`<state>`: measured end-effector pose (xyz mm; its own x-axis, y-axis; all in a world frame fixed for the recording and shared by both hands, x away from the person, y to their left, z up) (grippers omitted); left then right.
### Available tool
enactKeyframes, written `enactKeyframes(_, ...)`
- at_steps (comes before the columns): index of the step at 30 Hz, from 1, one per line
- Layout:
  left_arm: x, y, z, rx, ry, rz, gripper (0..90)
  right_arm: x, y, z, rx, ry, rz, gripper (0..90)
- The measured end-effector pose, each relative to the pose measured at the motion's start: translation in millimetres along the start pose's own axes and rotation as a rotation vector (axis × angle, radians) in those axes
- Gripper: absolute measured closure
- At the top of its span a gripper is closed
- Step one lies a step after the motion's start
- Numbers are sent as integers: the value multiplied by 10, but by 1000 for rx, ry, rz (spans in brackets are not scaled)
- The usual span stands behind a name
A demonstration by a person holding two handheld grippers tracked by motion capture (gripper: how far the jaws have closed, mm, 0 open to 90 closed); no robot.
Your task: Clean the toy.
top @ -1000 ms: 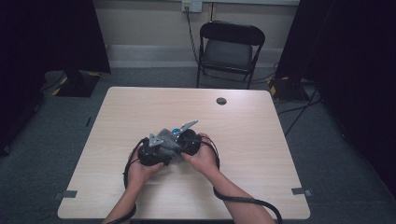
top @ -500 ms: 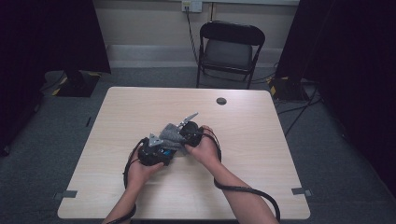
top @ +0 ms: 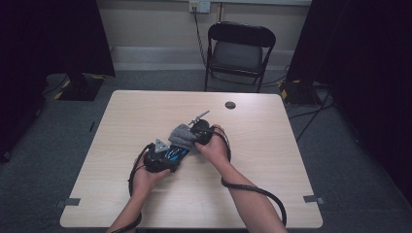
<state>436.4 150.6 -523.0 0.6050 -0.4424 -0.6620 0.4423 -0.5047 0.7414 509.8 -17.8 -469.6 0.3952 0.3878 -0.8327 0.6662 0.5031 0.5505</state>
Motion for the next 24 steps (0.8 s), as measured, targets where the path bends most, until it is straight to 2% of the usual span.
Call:
enactKeyframes(7,-1,0,0,2,2,0,242,67,-10,131,49,-8,-6,792)
enactKeyframes(11,-1,0,1,4,2,0,242,78,-11,183,44,-19,-10,792)
enactKeyframes(24,-2,-1,0,0,1,0,242,87,-49,318,76,-54,-19,792)
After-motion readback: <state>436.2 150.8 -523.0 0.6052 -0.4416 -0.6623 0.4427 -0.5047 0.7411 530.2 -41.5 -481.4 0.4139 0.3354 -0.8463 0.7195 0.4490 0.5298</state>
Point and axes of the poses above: each handheld gripper's, and its own axes: x roughly forward along the jaws, y roughly out of its top, z roughly to its right, the point moved 3 cm from there along x, roughly forward along the jaws, and after that the axes turned 9 degrees about x, right-handed, at the moved point
